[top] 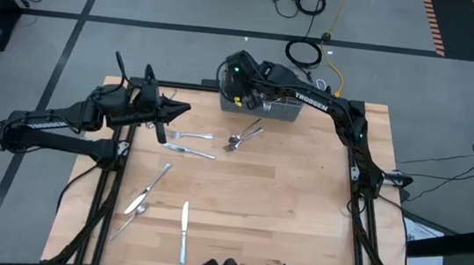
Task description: Sort silverware
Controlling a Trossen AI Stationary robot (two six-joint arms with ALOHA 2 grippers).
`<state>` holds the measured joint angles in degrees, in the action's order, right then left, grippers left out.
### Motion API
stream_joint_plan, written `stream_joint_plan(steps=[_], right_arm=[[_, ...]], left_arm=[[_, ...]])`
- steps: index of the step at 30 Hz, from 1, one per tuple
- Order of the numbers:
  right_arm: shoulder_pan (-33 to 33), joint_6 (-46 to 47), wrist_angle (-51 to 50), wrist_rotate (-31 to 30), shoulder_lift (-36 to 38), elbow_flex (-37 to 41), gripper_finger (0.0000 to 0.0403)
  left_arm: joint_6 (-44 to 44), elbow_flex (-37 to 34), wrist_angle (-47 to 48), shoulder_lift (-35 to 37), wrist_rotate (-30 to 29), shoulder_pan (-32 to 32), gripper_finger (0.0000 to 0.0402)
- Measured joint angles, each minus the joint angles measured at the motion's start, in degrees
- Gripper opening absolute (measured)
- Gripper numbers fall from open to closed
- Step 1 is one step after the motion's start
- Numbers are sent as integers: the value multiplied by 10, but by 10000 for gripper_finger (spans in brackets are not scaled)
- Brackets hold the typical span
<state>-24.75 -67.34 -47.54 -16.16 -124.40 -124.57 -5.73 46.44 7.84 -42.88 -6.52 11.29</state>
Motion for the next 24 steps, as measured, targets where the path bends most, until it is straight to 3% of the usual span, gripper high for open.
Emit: stream_joint_plan(steps=[18,24], right_arm=[[-27,-27,63,18,0,0,80],[-30,-75,68,15,0,0,75]], left_arm=[[-16,0,-1,0,0,0,22],[-20,0,-1,0,0,0,22]])
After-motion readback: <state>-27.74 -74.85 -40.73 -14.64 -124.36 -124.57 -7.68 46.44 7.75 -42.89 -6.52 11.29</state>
